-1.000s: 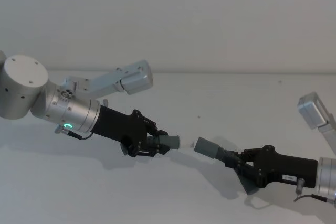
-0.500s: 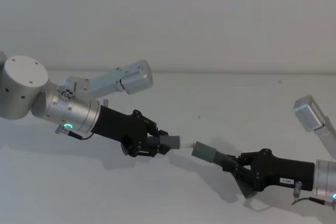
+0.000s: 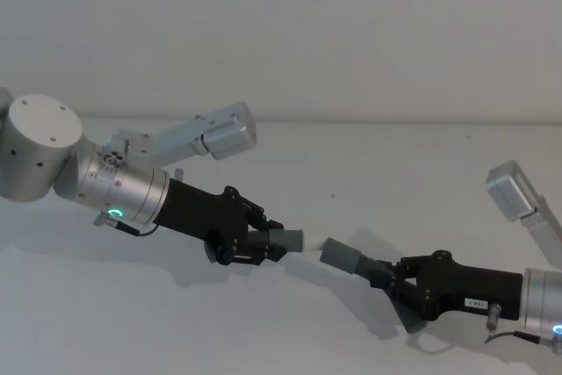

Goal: Use both hands to pick up one end of the pipe from the table, align the ends, and insert them.

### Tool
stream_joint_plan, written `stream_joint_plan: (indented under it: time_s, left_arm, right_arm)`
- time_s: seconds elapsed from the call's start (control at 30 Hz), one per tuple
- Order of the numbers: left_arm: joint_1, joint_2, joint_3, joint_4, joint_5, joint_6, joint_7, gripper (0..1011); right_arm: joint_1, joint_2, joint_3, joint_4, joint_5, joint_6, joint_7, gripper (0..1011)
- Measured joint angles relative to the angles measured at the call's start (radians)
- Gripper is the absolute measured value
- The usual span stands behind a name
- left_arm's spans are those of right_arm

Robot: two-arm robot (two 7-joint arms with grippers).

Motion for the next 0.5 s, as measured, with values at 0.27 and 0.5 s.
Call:
stream_joint_plan:
  time_s: [0.27, 0.5]
  left_arm:
    - [0.003, 0.002, 0.003, -0.002, -0.01, -0.005, 0.004, 351]
    - [0.005, 0.004, 0.005, -0.007, -0.017, -0.007, 0.01, 352]
  right_arm:
    - [0.007, -0.001, -0.01, 0.006, 0.003, 0.004, -0.011, 124]
    - [0.014, -0.002, -0.018, 0.01, 0.008, 0.009, -0.018, 124]
